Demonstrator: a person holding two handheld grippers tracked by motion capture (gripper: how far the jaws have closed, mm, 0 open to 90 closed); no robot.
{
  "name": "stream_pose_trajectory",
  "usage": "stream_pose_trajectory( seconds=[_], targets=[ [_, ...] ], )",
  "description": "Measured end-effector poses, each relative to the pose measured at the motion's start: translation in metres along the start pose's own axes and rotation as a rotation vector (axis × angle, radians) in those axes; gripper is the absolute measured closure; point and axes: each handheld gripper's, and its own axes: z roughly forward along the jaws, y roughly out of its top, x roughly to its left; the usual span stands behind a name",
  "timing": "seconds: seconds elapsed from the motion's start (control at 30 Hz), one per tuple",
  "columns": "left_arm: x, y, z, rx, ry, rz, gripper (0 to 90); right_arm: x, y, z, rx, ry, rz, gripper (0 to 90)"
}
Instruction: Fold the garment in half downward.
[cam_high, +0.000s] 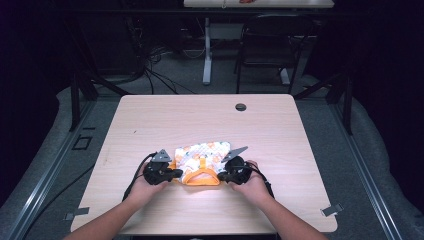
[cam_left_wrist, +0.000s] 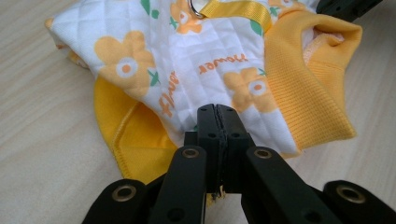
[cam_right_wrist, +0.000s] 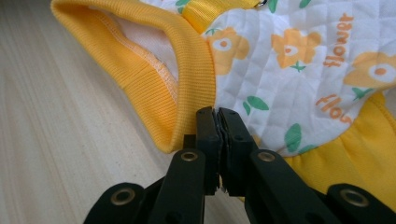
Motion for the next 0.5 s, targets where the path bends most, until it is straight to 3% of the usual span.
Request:
stream_pose_trajectory(
  seconds=[0.1, 0.5],
  targets=[
    [0.005, 0.000, 0.003, -0.020, 0.003, -0.031, 89.5, -0.004, 0.002, 0.003, -0.016, -0.007, 0.020, 87.2],
    [0.015, 0.002, 0.007, -0.060, 0.019, -0.070, 89.6, -0.018, 0.009, 0.008, -0.037, -0.021, 0.057, 86.7]
  ],
)
